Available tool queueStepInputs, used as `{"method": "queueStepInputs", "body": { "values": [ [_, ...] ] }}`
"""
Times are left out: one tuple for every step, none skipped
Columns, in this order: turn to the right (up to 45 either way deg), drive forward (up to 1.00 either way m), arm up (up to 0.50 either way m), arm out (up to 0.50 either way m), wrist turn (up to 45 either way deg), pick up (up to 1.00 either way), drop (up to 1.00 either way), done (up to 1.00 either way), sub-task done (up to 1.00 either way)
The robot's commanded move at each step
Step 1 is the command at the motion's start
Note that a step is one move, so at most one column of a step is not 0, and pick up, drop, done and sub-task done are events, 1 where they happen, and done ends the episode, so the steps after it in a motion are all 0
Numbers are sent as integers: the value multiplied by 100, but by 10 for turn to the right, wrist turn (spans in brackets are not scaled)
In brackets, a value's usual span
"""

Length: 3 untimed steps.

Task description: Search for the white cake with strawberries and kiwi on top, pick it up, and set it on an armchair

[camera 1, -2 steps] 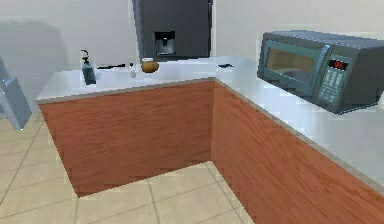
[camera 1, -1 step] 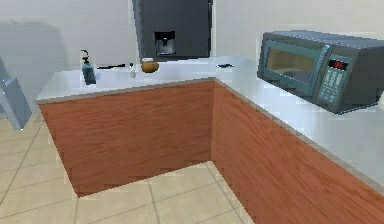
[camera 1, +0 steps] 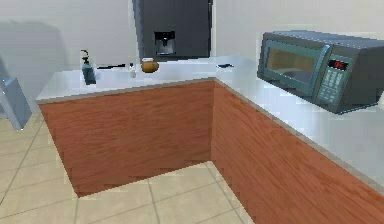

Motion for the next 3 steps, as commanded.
{"method": "queueStepInputs", "body": {
  "values": [
    [0, 0, 0, 0, 450, 0, 0, 0, 0],
    [0, 0, 0, 0, 60, 0, 0, 0, 0],
    [0, 0, -14, 0, 0, 0, 0, 0, 0]
  ]
}}
